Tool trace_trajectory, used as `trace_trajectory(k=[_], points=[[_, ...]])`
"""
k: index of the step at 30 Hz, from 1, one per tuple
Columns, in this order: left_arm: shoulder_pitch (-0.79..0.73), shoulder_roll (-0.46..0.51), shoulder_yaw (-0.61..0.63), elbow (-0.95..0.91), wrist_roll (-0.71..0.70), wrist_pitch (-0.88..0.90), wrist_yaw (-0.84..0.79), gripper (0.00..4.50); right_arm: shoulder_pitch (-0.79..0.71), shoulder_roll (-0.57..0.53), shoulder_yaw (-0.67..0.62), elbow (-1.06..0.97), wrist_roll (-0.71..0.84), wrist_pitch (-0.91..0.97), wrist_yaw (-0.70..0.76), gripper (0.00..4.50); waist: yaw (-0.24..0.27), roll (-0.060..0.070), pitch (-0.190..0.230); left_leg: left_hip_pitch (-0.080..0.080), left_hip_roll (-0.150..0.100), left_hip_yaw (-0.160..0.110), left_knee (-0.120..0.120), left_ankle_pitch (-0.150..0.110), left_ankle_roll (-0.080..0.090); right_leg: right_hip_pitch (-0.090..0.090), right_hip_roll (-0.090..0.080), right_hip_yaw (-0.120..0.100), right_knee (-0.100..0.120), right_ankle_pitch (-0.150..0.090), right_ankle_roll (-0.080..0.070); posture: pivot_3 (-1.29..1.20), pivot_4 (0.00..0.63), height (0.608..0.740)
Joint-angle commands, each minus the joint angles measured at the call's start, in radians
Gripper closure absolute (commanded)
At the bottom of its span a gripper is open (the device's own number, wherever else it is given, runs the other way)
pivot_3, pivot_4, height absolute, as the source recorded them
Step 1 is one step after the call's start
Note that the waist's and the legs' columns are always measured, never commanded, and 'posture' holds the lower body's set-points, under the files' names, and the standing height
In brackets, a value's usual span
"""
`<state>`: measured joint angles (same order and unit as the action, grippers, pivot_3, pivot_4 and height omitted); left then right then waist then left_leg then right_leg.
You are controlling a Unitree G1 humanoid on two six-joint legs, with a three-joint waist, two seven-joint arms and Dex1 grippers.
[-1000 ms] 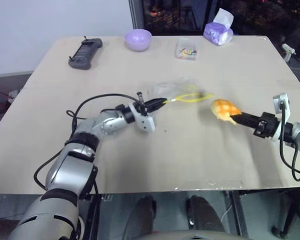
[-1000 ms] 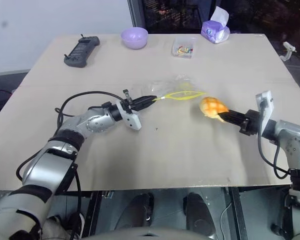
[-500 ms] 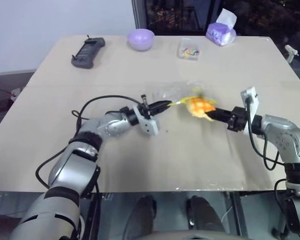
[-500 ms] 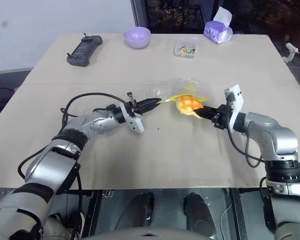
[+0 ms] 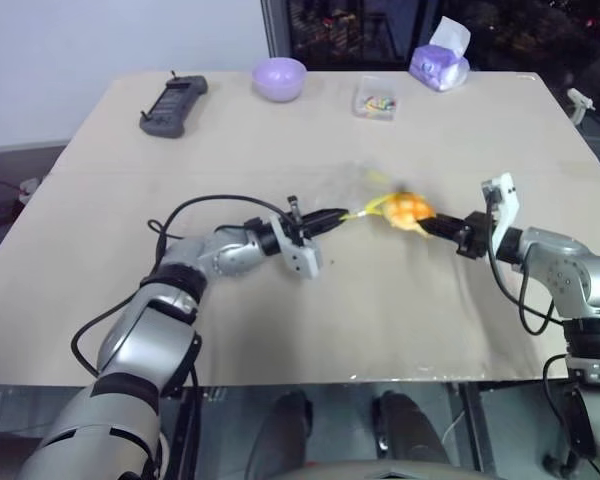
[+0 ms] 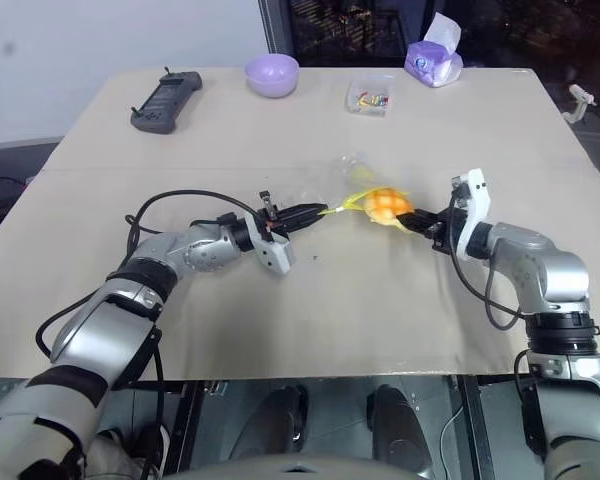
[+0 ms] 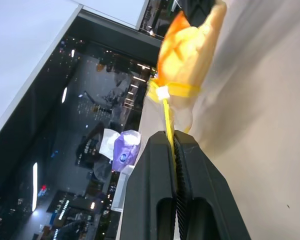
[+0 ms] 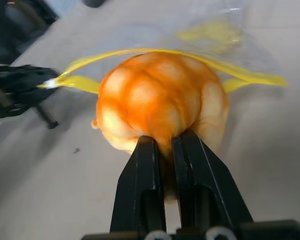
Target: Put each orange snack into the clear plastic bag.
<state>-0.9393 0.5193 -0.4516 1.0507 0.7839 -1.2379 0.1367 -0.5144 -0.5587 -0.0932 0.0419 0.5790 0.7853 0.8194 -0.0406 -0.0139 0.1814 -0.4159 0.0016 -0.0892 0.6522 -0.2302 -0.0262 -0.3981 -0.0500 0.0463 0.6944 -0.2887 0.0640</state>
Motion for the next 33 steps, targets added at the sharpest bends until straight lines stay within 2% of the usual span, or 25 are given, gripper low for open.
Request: trace_trajectory(k=[1, 4, 7, 8, 11, 15, 18, 20, 22, 24, 28, 32, 33], points=[[-0.021, 0.006, -0.003, -0.018, -0.011, -0.021, 0.013, 4.50, -0.026, 0.007, -0.031, 0.035, -0.023, -0.029, -0.044, 4.46, 0.000, 0.000, 0.000, 0.000, 0.000, 0.000, 0.000, 0.000, 0.000, 0.000, 0.000, 0.000, 0.000, 0.000, 0.000, 0.00, 0.150, 0.740], [-0.022, 0.007, -0.005, -0.017, -0.011, -0.023, 0.013, 4.50, 0.000, 0.012, -0.040, -0.056, 0.059, -0.003, 0.030, 4.46, 0.000, 0.000, 0.000, 0.000, 0.000, 0.000, 0.000, 0.000, 0.000, 0.000, 0.000, 0.000, 0.000, 0.000, 0.000, 0.00, 0.150, 0.740], [-0.025, 0.009, -0.008, -0.015, -0.011, -0.023, 0.013, 4.50, -0.049, 0.034, -0.036, 0.061, -0.044, -0.050, -0.098, 4.46, -0.003, 0.000, 0.000, 0.000, 0.000, 0.000, 0.000, 0.000, 0.000, 0.000, 0.000, 0.000, 0.000, 0.000, 0.000, 0.00, 0.150, 0.740], [-0.025, 0.009, -0.009, -0.014, -0.010, -0.022, 0.014, 4.50, -0.043, 0.026, -0.024, 0.064, -0.053, -0.070, -0.076, 4.46, -0.004, 0.000, 0.000, 0.001, 0.000, 0.001, 0.000, 0.000, 0.000, 0.000, 0.000, 0.001, 0.000, 0.000, 0.000, 0.00, 0.150, 0.740], [-0.027, 0.009, -0.013, -0.013, -0.011, -0.021, 0.017, 4.50, -0.004, 0.020, -0.018, -0.050, 0.048, -0.011, 0.033, 4.46, 0.002, 0.000, 0.000, 0.000, 0.000, 0.000, 0.000, 0.000, 0.000, 0.000, 0.000, 0.000, 0.001, 0.000, 0.000, 0.00, 0.150, 0.740], [-0.028, 0.009, -0.017, -0.014, -0.010, -0.022, 0.021, 4.50, -0.074, 0.052, -0.026, 0.132, -0.075, -0.039, -0.140, 4.46, -0.003, 0.000, 0.000, 0.000, 0.000, 0.001, 0.001, 0.000, 0.000, 0.000, 0.000, 0.001, 0.000, 0.000, 0.000, 0.00, 0.150, 0.740], [-0.030, 0.009, -0.021, -0.015, -0.006, -0.024, 0.023, 4.50, -0.026, 0.037, -0.010, -0.016, 0.040, -0.006, 0.028, 4.46, 0.001, 0.000, 0.000, 0.001, 0.000, 0.000, 0.001, 0.000, 0.000, 0.000, 0.000, 0.000, 0.001, 0.000, 0.000, 0.00, 0.150, 0.740], [-0.032, 0.009, -0.023, -0.015, -0.005, -0.025, 0.024, 4.50, -0.074, 0.054, -0.013, 0.106, -0.043, -0.012, -0.089, 4.46, -0.001, 0.000, 0.000, 0.000, 0.000, -0.001, 0.000, 0.000, 0.000, 0.000, 0.000, -0.001, 0.001, 0.000, 0.000, 0.00, 0.150, 0.740], [-0.034, 0.009, -0.026, -0.015, -0.003, -0.027, 0.026, 4.50, -0.070, 0.041, 0.006, 0.122, -0.065, -0.050, -0.052, 4.46, -0.002, 0.000, 0.000, 0.000, -0.001, 0.001, 0.001, 0.000, 0.000, 0.000, -0.001, 0.001, 0.000, 0.000, 0.000, 0.00, 0.150, 0.740], [-0.037, 0.009, -0.029, -0.013, -0.001, -0.029, 0.026, 4.50, -0.043, 0.037, 0.008, 0.022, 0.014, -0.019, 0.045, 4.46, -0.001, 0.000, 0.000, 0.000, -0.001, 0.001, 0.001, 0.000, 0.000, 0.000, -0.001, 0.001, 0.000, 0.000, 0.000, 0.00, 0.150, 0.740], [-0.042, 0.007, -0.033, -0.010, 0.008, -0.029, 0.032, 4.50, -0.088, 0.058, 0.017, 0.136, -0.085, -0.030, -0.078, 4.46, -0.003, 0.000, 0.000, 0.000, 0.000, 0.000, 0.000, 0.000, 0.000, 0.000, 0.000, 0.000, 0.001, 0.000, 0.000, 0.00, 0.150, 0.740], [-0.048, 0.003, -0.036, -0.007, 0.016, -0.031, 0.039, 4.50, -0.054, 0.062, 0.013, 0.009, 0.026, 0.006, 0.052, 4.46, -0.001, 0.000, 0.000, 0.000, 0.000, 0.000, 0.001, 0.000, 0.000, 0.000, 0.000, 0.000, 0.001, 0.000, 0.000, 0.00, 0.150, 0.740], [-0.049, 0.002, -0.036, -0.007, 0.016, -0.032, 0.040, 4.50, -0.065, 0.075, 0.010, 0.029, 0.011, 0.005, 0.018, 4.46, -0.001, 0.000, 0.000, 0.000, 0.000, 0.000, 0.001, 0.000, 0.000, 0.000, 0.000, 0.000, 0.001, 0.000, 0.000, 0.00, 0.150, 0.740]])
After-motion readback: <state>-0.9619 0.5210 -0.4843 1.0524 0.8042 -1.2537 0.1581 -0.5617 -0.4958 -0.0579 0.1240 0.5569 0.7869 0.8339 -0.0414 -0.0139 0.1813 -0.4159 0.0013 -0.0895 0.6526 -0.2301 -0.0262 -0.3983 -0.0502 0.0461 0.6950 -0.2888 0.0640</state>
